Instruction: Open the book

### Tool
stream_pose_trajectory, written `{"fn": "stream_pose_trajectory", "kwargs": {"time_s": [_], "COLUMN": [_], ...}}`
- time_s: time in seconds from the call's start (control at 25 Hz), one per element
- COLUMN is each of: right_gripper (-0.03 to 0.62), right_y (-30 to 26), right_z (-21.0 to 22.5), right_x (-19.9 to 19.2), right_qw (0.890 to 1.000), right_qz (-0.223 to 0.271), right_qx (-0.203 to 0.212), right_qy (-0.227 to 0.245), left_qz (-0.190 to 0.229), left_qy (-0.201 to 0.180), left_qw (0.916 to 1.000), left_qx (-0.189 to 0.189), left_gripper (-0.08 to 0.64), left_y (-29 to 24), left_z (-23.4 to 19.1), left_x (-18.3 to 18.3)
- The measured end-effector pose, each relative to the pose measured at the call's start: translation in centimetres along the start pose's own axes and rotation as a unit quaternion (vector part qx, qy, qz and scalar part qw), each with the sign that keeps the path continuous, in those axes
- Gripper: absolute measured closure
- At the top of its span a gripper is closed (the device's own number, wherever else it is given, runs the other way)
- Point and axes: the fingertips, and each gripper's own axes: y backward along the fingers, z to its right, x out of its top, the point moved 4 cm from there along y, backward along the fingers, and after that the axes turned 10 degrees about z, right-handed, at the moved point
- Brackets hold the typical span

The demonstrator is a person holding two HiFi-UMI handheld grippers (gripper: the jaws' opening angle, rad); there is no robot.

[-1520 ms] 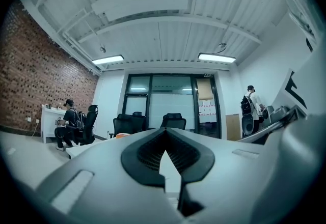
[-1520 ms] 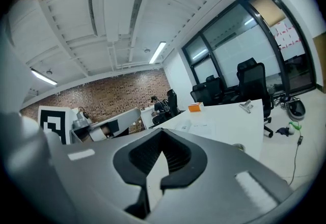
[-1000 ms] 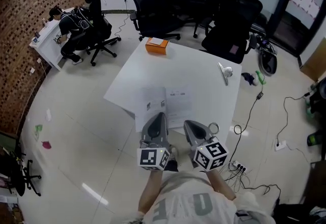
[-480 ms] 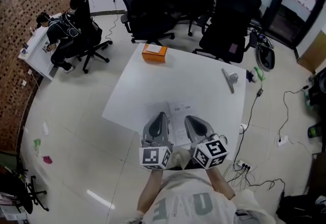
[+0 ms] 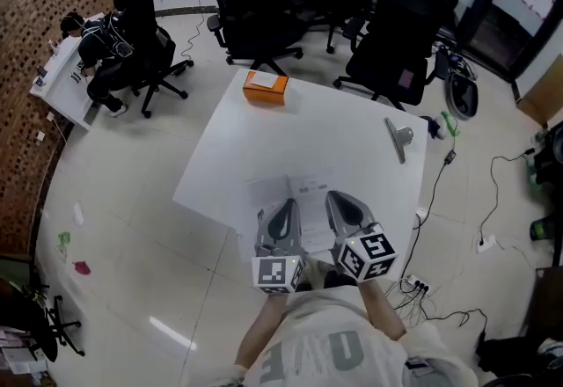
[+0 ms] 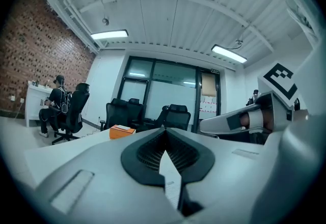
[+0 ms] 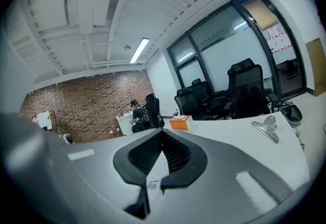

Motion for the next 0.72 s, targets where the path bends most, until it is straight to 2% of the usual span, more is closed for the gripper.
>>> {"fn": "stream_pose_trajectory", "kwargs": {"time_s": [0.16,0.36,0.48,0.52,0.56,0.72], "right_gripper": [0.588,0.588,0.563,0.486,0.471,0.462], "right_y": [-1.0,-0.1,0.9,1.2,1.5,2.6], "right_z": [1.3,5.9,7.8,8.3,8.7,10.1], "right_x": [-1.2,-6.8,-10.0,-11.0,-11.9,-14.7], "right_qw": [0.999,0.988,0.980,0.978,0.975,0.962], "right_qz": [-0.032,-0.132,-0.181,-0.195,-0.208,-0.256], "right_qx": [0.002,-0.059,-0.072,-0.074,-0.077,-0.092], "right_qy": [0.017,0.057,0.032,0.022,0.016,0.012], "left_qz": [-0.006,-0.036,-0.065,-0.069,-0.071,-0.070], "left_qy": [-0.011,-0.029,-0.029,-0.030,-0.030,-0.036], "left_qw": [0.9998,0.9986,0.9970,0.9967,0.9966,0.9966], "left_qx": [0.014,0.025,0.030,0.031,0.030,0.025], "left_gripper": [0.543,0.543,0.543,0.543,0.543,0.544], "left_y": [-0.9,-1.5,-1.2,-1.1,-1.1,-1.6], "left_z": [-0.6,-1.2,-1.3,-1.2,-1.1,-0.6], "left_x": [-0.3,-3.4,-5.3,-5.5,-5.7,-5.6]}}
